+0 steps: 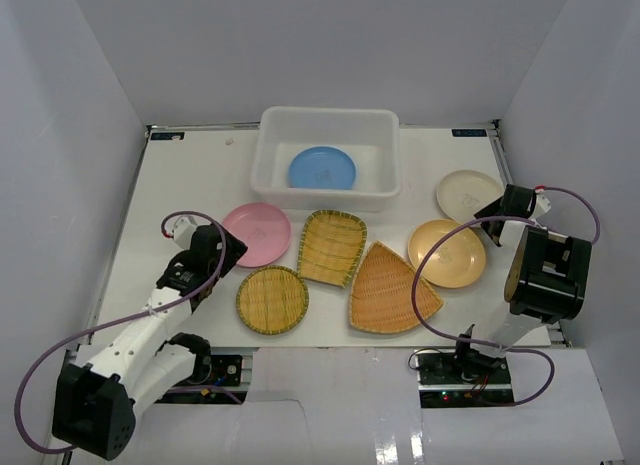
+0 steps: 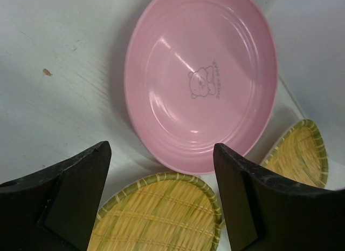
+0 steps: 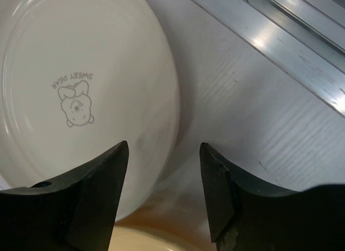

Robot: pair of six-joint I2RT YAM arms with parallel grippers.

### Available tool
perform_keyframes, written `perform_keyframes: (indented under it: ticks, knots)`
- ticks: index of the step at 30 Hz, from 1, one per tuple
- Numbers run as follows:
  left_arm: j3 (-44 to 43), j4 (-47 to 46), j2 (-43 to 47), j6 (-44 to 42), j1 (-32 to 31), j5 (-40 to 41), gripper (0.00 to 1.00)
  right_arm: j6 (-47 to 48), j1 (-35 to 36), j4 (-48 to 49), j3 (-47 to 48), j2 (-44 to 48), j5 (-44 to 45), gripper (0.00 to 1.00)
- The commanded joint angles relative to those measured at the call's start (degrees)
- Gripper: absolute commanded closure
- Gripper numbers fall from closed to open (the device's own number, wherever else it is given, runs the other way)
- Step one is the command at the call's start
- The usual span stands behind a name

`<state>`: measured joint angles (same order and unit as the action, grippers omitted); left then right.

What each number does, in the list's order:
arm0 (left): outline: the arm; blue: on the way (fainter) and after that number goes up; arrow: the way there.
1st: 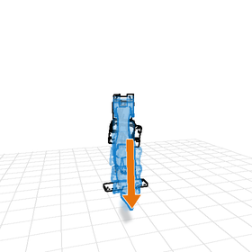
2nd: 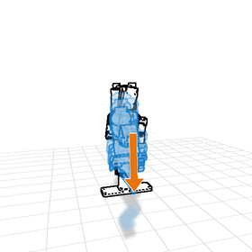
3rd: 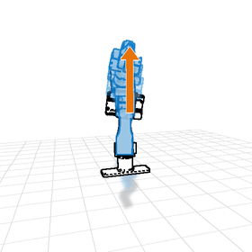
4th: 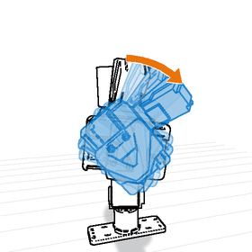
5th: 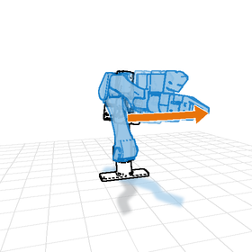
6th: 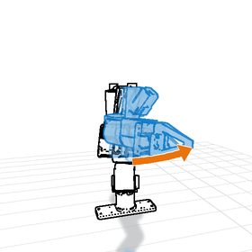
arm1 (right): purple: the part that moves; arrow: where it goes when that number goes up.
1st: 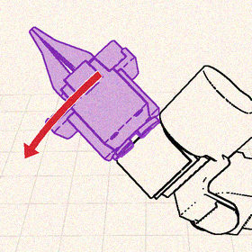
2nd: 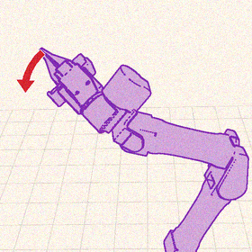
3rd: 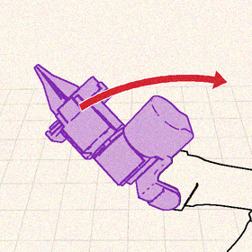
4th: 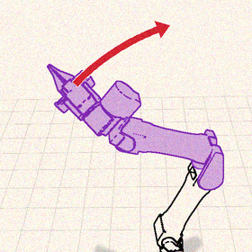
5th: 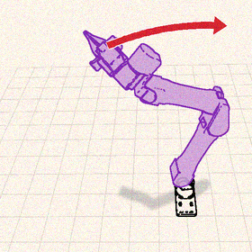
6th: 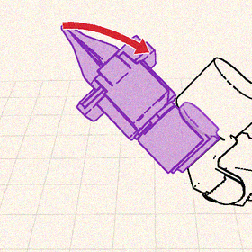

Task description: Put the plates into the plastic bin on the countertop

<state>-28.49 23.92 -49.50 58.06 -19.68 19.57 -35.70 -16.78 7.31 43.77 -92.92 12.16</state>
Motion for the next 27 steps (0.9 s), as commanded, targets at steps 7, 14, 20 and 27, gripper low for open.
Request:
perform_keyframes:
  ticks: [7,14,20,27]
  knots:
    - [-4.7,-3.7,-13.1,0.2,0.0,2.5,0.15,-4.6,-0.3,9.5,4.2,-1.8,-1.9,0.92]
    - [-8.9,-4.0,-20.8,-0.7,0.1,1.7,0.21,-4.3,3.4,14.8,10.1,9.4,-2.7,0.92]
    - [-9.8,-1.5,-23.7,0.1,0.2,4.5,0.33,1.4,13.6,15.5,18.4,11.2,-6.3,0.92]
    - [-9.6,0.7,-25.5,2.1,0.3,8.5,0.38,7.5,29.3,9.1,31.5,-0.8,-8.6,0.92]
